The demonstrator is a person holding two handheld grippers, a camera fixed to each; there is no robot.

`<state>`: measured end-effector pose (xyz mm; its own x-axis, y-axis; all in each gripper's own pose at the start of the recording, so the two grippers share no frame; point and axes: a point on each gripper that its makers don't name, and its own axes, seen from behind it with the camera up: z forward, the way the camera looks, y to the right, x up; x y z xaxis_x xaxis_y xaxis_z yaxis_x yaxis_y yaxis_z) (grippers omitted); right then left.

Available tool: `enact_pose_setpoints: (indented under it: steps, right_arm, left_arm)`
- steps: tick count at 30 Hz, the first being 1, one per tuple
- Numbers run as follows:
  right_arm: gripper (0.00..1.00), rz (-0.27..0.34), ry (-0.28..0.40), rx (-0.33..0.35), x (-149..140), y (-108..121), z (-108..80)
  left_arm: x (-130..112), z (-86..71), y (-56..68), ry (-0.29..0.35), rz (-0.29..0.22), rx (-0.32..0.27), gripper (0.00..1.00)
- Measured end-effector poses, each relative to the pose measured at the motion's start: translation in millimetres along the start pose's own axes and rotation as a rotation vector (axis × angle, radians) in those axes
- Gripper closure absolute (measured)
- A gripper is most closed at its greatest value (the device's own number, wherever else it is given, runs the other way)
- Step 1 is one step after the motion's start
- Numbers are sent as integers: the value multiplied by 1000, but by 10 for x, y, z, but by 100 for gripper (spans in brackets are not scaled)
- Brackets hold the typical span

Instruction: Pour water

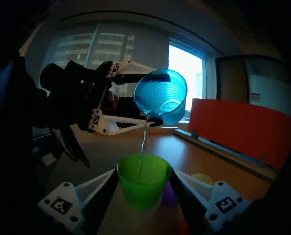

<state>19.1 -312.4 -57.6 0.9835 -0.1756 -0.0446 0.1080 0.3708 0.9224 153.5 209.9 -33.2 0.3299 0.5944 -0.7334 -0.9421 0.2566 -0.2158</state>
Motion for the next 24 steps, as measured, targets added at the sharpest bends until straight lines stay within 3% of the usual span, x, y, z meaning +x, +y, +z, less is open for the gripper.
enact_pose_setpoints:
  steps: [24]
  right_arm:
    - [10,-1,-2,-3,-14,7,-12]
  left_arm:
    - [12,-6,-17,1,36,4,16]
